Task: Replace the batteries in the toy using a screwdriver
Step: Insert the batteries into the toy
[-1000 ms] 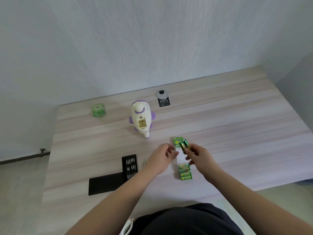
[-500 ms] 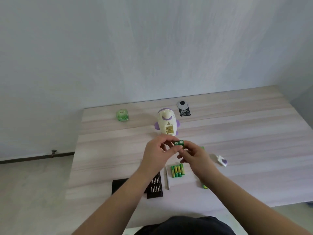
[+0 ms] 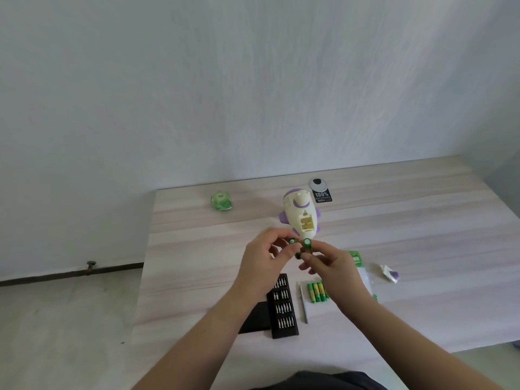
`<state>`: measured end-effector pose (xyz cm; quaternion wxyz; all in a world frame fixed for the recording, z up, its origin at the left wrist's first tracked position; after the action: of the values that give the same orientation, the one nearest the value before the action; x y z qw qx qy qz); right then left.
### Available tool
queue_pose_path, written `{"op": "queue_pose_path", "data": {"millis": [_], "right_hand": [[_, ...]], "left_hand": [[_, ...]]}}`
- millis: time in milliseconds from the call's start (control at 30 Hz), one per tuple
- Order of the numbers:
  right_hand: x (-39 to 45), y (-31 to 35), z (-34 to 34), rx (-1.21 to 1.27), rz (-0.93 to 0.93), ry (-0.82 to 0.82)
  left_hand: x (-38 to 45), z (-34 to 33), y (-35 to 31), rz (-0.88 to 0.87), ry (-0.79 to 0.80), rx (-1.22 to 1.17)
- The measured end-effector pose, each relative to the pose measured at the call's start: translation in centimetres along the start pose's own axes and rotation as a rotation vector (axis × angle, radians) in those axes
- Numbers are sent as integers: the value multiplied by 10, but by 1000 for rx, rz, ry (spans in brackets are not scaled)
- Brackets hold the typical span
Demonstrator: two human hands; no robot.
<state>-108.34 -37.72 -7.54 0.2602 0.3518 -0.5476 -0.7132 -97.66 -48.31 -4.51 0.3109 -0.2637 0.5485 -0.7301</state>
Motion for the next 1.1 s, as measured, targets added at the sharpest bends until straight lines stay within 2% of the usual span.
{"op": "queue_pose_path", "data": {"millis": [233,400,467,567,667,767,833,967,1100], "right_hand": [[-1,-23,9,141,-113,-102],[4,-38,27,271,-165,-138],[8,-42,34,271,-163,-145],[19,-49,43,227,-165,-128],[32,-54,53,225,-165,-110],[45,-59,66,164,-157,-92],[52,-61,72,74,-144,-51],[69,-60,86,-108,-93,-1],[94,-56,100,-190,-26,-66]], "left_hand": [[9,-5,24,136,7,-151],[15,-14,55,347,-56,-295],[17,-21,68,435,-56,-335],[21,-31,76,477,-38,-309],[25,-35,72,413,-89,-253],[35,-28,58,185,-230,58],[42,-32,52,103,-265,120],[56,-41,60,106,-276,140],[69,-48,66,135,-292,212]]}}
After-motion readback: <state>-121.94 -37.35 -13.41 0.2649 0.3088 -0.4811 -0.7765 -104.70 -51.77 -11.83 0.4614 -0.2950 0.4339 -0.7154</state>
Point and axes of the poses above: each hand's wrist, its own x-axis towards the middle knuckle, its own z-axis out of the back of the hand, y = z × x, the point moved 9 cm from there along x, towards the middle knuckle, and after that the axes turned 2 degrees about -y, right-handed, at the moved point
